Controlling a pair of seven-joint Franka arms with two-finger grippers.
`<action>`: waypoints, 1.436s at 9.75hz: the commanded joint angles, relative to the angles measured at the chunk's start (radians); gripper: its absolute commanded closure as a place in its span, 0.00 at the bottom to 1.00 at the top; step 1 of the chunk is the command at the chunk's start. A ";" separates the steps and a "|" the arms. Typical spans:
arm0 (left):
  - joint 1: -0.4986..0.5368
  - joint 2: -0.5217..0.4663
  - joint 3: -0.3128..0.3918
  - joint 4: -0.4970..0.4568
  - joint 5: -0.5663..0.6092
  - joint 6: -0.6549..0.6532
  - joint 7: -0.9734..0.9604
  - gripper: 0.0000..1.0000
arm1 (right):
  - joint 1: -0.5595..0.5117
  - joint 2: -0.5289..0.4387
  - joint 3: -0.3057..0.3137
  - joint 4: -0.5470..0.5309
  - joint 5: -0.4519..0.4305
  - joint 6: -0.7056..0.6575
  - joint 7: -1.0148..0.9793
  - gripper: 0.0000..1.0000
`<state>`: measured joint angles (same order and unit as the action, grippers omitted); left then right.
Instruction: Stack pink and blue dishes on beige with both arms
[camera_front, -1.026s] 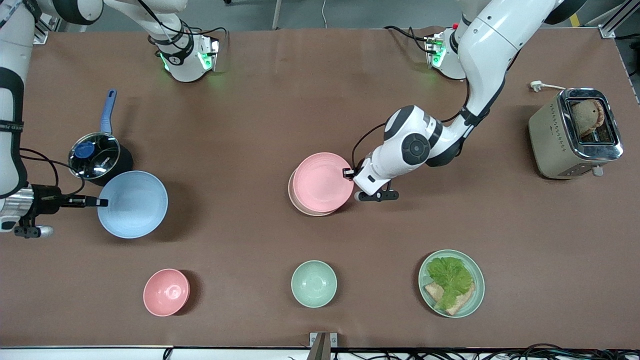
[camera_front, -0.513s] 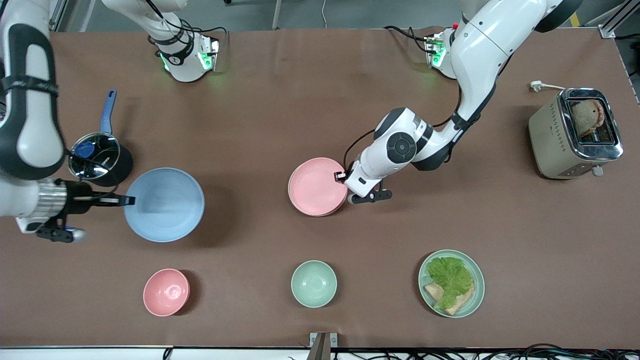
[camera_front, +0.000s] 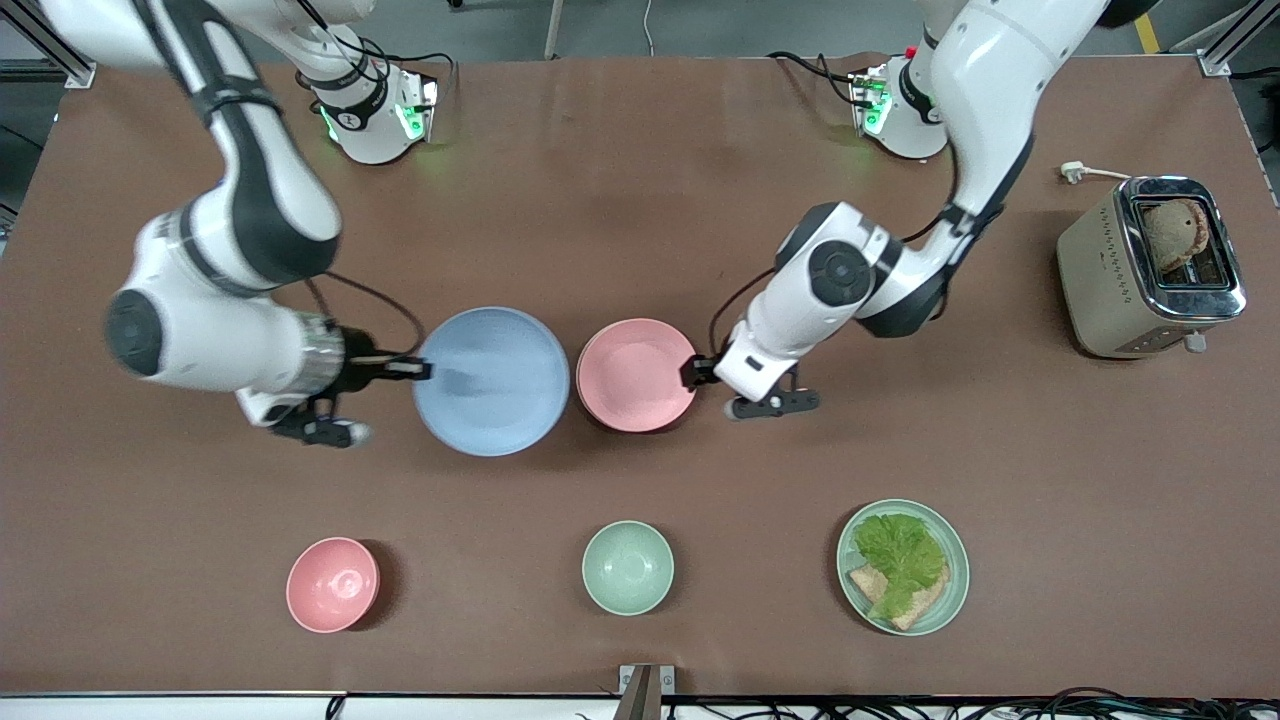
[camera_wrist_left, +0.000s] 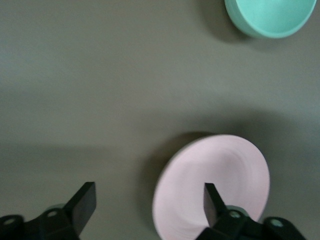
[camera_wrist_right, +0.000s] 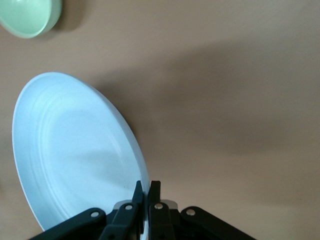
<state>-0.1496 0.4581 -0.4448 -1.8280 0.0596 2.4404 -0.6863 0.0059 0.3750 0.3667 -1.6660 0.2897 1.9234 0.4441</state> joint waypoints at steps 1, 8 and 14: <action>0.005 -0.183 0.099 -0.140 0.012 -0.077 0.191 0.00 | -0.015 -0.035 0.118 -0.156 -0.015 0.177 0.070 0.99; 0.099 -0.556 0.307 -0.139 -0.001 -0.443 0.625 0.00 | 0.095 0.083 0.199 -0.451 -0.023 0.817 0.116 0.98; 0.150 -0.442 0.305 0.426 -0.032 -0.921 0.619 0.00 | 0.102 0.134 0.196 -0.486 -0.064 0.908 0.111 0.95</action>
<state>-0.0125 -0.0959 -0.1338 -1.5714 0.0435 1.6307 -0.0696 0.1215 0.5150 0.5562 -2.1273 0.2585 2.8089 0.5394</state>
